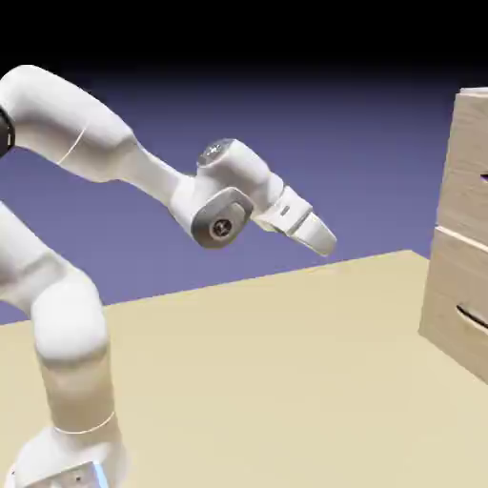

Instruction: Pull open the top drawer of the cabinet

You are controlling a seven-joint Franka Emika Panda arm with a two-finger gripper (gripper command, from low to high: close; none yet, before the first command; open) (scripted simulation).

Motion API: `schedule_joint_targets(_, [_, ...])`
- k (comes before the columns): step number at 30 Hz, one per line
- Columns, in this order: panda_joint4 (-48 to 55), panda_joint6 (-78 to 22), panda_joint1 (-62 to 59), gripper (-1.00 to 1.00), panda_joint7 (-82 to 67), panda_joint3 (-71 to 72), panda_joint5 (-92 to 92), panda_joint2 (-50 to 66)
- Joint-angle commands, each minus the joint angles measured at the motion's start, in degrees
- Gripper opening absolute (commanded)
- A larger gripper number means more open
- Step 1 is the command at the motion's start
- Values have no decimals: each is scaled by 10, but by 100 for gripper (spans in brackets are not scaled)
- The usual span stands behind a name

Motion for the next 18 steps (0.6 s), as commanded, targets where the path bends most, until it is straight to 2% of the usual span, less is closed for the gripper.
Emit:
schedule_joint_targets(1, [12,-1,-3,0,-12,3,25,9])
schedule_joint_targets(18, [220,-21,-59,0,-221,53,449,157])
